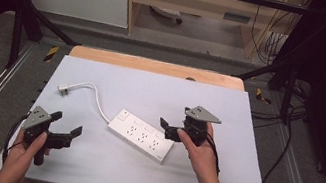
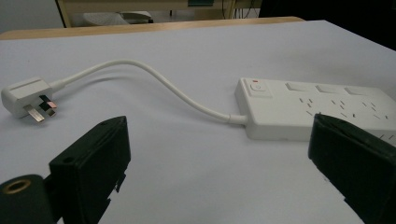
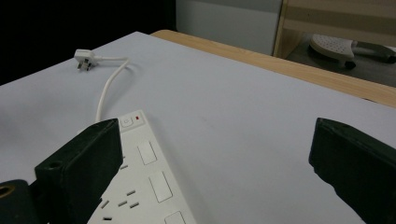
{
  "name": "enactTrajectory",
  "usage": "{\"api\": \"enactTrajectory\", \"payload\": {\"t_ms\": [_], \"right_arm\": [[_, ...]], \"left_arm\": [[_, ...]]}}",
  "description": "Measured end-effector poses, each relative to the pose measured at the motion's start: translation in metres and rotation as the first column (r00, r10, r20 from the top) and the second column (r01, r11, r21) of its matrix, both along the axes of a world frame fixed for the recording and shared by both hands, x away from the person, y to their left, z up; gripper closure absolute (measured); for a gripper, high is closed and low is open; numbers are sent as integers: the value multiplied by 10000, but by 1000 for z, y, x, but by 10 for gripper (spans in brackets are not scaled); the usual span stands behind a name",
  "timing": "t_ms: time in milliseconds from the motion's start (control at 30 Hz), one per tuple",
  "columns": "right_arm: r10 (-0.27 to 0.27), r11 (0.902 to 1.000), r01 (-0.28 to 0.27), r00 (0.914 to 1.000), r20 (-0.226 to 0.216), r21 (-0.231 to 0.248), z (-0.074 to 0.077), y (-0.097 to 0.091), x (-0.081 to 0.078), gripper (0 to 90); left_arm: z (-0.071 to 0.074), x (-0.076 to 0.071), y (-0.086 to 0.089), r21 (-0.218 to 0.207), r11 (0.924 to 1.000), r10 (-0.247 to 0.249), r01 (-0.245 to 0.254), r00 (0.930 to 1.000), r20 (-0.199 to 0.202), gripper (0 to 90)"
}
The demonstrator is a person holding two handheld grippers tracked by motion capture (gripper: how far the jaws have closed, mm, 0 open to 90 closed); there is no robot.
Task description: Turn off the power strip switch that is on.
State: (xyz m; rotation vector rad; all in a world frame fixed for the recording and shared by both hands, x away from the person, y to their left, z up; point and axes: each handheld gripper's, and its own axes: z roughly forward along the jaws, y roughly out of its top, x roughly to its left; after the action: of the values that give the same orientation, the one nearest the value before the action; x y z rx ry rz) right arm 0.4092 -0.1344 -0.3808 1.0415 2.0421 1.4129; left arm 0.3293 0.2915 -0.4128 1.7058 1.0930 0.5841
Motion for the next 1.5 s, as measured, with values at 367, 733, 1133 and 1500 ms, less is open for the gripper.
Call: {"api": "enactTrajectory", "payload": {"t_ms": [367,733,1133,1500], "right_arm": [[-375,9990,370,9991,206,231,16,-25,-5,36],[-689,9971,682,9974,208,343,26,-49,-11,37],[-1083,9932,1065,9934,385,462,31,-72,-21,37],[-1353,9897,1312,9878,765,563,36,-88,-26,62]], "left_arm": [[1,0,0,34,10000,23,-23,10000,14,57],[1,0,2,57,10000,57,-57,10000,44,57],[2,-1,4,72,10000,58,-59,10000,53,57],[4,-3,5,44,10000,49,-49,9999,125,57]]}}
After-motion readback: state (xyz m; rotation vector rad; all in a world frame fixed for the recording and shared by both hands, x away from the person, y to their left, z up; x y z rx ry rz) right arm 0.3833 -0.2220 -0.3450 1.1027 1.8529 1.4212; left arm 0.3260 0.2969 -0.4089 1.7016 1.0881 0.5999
